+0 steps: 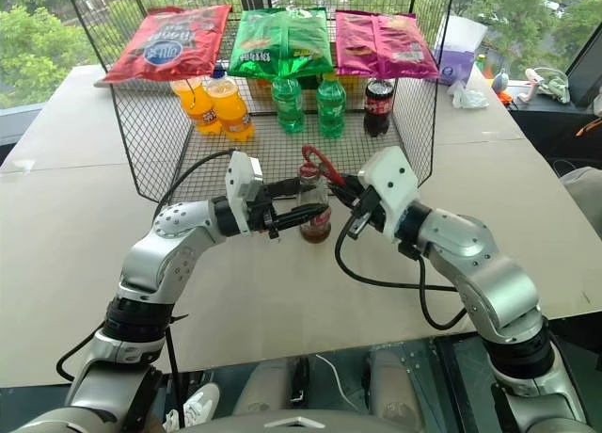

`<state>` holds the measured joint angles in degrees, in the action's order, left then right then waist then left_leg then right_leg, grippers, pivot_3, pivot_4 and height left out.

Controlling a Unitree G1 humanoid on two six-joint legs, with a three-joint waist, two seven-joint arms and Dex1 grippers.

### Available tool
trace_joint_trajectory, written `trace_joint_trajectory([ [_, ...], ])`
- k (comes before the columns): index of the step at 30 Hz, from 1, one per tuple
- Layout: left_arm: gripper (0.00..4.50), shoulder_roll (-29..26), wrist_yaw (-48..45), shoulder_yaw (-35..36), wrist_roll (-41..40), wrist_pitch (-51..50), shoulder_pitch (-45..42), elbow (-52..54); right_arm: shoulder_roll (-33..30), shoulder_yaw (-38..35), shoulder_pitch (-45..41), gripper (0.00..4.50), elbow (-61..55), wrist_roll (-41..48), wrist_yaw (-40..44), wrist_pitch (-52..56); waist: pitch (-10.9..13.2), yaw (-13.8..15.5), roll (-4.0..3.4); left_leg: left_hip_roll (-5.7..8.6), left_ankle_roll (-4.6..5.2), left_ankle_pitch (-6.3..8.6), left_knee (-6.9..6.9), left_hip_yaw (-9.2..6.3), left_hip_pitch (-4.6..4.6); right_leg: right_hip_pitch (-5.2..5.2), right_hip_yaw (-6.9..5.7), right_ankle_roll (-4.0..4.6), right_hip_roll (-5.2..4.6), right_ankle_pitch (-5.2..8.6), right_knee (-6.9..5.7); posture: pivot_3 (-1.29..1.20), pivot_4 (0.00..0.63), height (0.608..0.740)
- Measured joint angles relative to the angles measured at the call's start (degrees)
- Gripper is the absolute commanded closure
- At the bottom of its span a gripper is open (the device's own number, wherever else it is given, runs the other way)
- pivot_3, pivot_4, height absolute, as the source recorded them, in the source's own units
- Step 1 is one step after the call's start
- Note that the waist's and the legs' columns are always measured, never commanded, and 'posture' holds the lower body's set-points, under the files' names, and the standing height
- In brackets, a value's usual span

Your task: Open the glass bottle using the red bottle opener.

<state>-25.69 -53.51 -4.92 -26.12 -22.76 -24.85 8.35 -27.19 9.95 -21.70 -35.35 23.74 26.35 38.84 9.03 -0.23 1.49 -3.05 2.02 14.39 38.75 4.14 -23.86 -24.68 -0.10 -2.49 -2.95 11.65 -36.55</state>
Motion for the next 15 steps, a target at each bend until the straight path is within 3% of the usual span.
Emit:
trace_joint_trajectory([
  [10, 2.22, 0.10, 0.24, 0.06, -0.04, 0.06, -0.15, -0.40, -0.88, 3.14, 0.01, 4.50, 2.82, -8.22, 1.64, -6.73, 0.00, 0.01, 0.00, 0.00, 0.00, 0.00, 0.00, 0.01, 0.00, 0.00, 0.00, 0.00, 0.00, 0.00, 0.00, 0.00, 0.150, 0.740],
  [15, 2.22, 0.34, 0.27, 0.09, -0.27, -0.35, -0.90, -1.42, -2.85, 4.67, 2.08, 4.50, 5.30, -17.52, 1.69, -18.26, 0.00, 0.04, 0.00, 0.01, 0.00, 0.00, 0.00, 0.02, 0.00, 0.00, 0.00, 0.00, 0.00, 0.01, 0.00, 0.00, 0.150, 0.740],
])
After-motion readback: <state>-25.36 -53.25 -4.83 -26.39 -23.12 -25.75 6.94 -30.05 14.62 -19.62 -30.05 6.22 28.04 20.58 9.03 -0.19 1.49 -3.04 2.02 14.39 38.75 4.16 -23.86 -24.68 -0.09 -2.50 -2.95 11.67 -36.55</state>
